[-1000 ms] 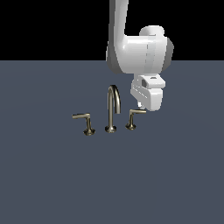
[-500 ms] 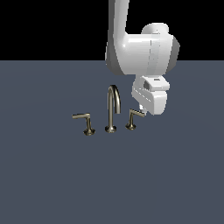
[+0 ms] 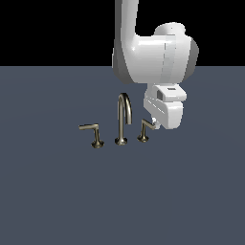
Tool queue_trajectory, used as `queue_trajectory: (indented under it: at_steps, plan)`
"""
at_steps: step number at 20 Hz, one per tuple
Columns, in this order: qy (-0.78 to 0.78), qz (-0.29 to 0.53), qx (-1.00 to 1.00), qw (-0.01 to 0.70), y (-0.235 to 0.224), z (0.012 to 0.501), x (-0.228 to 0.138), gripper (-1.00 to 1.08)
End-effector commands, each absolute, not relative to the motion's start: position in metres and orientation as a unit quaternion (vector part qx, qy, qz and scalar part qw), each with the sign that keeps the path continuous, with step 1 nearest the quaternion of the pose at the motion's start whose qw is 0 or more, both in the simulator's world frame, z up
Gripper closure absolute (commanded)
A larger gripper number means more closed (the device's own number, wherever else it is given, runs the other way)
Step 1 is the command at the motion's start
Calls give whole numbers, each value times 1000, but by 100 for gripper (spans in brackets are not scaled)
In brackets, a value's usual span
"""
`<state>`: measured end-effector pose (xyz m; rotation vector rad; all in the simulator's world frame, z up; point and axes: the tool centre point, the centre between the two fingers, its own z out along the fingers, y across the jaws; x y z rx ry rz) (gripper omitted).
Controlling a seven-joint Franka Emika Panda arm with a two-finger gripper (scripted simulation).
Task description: Turn on the faucet by rotating a designated handle.
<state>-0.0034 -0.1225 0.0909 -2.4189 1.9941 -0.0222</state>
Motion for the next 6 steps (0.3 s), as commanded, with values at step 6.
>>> queue_trajectory:
  at_steps: [6]
  plan:
    - [635, 0, -773, 0, -101, 91, -26, 108]
